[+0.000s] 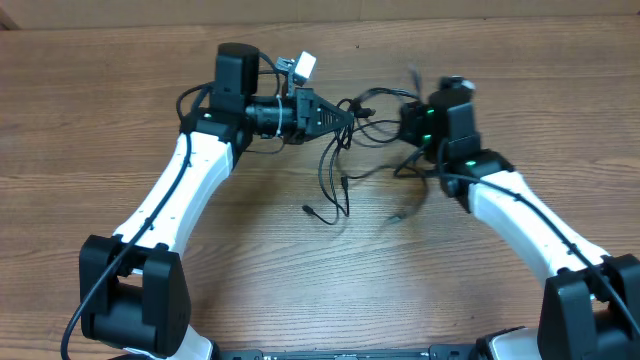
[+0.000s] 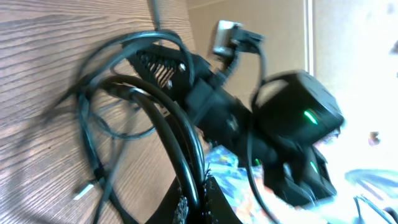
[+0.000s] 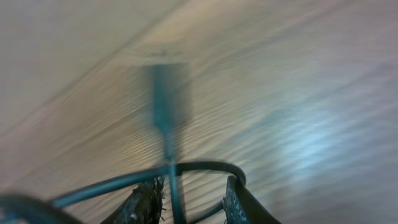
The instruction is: Untangle cables
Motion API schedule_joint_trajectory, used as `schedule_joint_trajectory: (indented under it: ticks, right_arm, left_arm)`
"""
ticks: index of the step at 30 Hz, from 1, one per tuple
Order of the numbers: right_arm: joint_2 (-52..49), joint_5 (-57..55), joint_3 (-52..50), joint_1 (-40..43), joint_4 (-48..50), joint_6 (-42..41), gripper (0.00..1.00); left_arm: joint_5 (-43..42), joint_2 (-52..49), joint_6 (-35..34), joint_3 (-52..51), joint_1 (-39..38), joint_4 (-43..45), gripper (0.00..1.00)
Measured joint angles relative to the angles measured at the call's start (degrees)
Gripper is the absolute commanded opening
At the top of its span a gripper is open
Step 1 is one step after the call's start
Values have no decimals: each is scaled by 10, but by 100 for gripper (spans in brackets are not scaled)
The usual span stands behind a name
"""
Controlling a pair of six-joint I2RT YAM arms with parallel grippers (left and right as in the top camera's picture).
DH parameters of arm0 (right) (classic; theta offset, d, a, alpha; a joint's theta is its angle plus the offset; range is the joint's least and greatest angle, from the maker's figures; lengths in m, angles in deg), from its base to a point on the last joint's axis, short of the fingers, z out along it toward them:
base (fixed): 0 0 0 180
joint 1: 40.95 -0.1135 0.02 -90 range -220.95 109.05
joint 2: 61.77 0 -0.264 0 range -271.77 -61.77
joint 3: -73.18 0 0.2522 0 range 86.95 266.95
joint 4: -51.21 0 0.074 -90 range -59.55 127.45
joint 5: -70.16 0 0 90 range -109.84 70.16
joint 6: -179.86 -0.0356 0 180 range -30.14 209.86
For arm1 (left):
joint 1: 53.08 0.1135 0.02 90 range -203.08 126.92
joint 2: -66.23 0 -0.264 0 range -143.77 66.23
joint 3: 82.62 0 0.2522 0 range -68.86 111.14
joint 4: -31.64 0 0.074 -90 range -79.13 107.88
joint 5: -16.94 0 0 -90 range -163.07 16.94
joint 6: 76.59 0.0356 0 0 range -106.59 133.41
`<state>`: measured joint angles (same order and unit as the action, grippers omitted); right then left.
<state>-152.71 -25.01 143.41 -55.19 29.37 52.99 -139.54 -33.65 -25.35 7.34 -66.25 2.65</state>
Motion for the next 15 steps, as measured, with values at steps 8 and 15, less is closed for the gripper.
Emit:
schedule_joint_trajectory:
  ticks: [8,15]
  right_arm:
    - [0,-15,0,93,-88,-5,38]
    - [0,-22,0,130,-94,29,50]
  left_arm:
    - [-35,0,15,0,63,3,4]
    - [-24,0,32,0,88,1,4]
